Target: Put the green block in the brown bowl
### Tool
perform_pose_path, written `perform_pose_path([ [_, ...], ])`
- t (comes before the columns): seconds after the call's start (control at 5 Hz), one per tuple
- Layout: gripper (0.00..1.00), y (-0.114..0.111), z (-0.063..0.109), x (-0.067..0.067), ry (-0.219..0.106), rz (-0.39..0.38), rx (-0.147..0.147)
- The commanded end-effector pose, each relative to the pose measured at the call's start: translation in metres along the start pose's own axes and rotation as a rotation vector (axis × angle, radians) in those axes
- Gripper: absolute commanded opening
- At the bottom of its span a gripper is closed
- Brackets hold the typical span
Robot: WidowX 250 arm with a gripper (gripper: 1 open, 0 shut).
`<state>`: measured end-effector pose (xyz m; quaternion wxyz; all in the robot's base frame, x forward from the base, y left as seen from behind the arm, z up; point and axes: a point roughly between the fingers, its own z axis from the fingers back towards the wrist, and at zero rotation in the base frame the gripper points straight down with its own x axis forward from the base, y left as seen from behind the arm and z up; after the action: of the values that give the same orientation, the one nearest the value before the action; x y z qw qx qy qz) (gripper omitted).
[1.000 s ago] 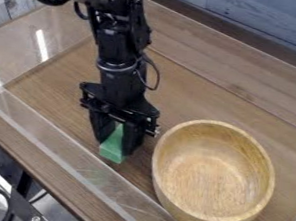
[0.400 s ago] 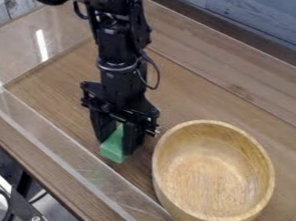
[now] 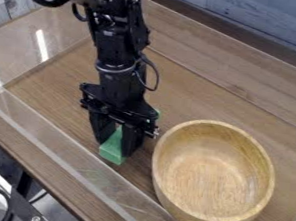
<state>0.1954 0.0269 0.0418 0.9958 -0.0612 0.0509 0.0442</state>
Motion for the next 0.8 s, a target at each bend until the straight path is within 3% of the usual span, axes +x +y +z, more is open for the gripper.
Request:
perform_pose_path([
  [0.0,0.00,0.0007,0.0125,0.0044,-0.057,-0.007,0.003],
  [0.6,0.00,0.0002,0.0112,0.0027,-0.051,-0.012,0.001],
])
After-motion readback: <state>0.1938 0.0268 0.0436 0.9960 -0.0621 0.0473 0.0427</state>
